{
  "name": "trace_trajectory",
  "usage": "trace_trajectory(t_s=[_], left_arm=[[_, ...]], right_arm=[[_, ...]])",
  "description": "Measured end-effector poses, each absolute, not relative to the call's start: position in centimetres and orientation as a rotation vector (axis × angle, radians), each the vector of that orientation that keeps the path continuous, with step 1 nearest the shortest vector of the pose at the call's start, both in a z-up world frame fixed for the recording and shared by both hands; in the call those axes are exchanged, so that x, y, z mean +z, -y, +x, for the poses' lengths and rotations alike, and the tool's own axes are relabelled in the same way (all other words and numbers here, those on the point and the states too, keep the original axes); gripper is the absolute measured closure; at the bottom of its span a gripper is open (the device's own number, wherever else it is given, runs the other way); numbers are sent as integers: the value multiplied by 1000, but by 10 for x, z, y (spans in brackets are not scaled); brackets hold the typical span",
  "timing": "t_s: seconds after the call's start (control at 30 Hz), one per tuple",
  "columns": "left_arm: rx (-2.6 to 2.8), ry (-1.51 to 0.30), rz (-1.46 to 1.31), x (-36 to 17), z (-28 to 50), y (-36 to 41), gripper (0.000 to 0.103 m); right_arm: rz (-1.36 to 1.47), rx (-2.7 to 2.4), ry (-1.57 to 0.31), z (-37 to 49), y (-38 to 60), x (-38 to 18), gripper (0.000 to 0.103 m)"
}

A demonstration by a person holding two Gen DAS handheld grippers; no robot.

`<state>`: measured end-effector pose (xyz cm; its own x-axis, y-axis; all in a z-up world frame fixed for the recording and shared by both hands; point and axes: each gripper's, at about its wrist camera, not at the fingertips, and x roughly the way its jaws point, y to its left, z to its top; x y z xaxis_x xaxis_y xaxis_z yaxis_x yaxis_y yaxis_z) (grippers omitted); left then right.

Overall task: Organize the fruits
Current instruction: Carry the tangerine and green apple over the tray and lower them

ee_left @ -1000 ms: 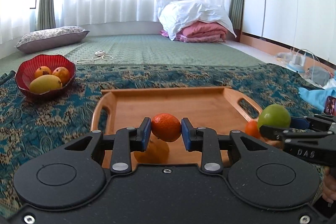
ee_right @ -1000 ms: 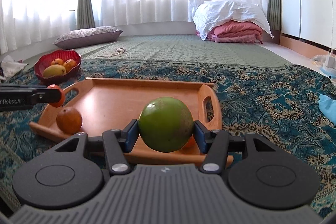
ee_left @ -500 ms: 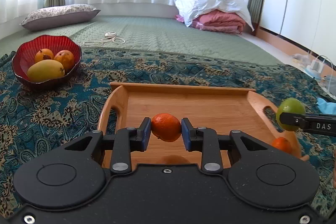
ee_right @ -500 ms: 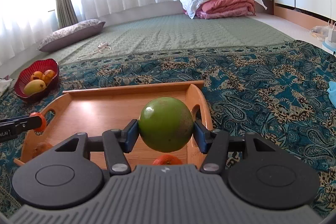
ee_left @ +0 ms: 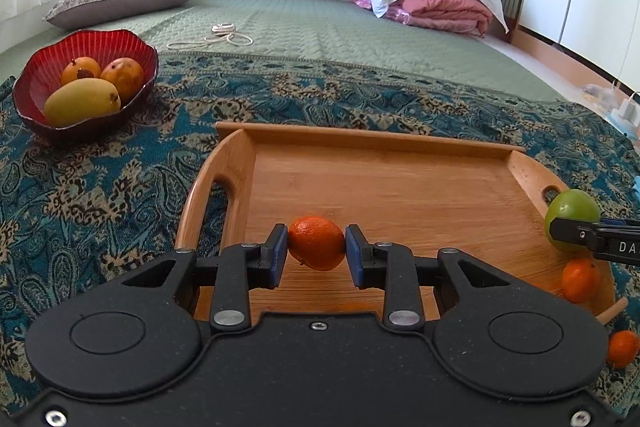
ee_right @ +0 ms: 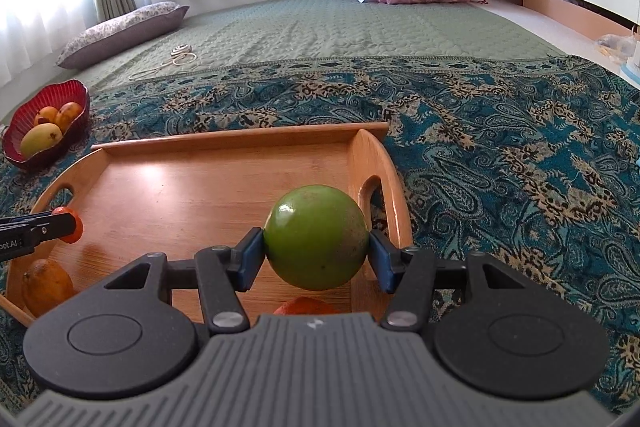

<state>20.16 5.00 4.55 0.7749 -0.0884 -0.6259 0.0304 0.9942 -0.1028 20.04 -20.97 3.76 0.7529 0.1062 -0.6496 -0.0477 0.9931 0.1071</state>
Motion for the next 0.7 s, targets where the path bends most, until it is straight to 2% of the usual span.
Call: trace_trajectory(t_s=[0.7], left_arm=[[-63,-696,-70,39,206,-47,73]], right_arm=[[71,90,-735,202,206,32,43]])
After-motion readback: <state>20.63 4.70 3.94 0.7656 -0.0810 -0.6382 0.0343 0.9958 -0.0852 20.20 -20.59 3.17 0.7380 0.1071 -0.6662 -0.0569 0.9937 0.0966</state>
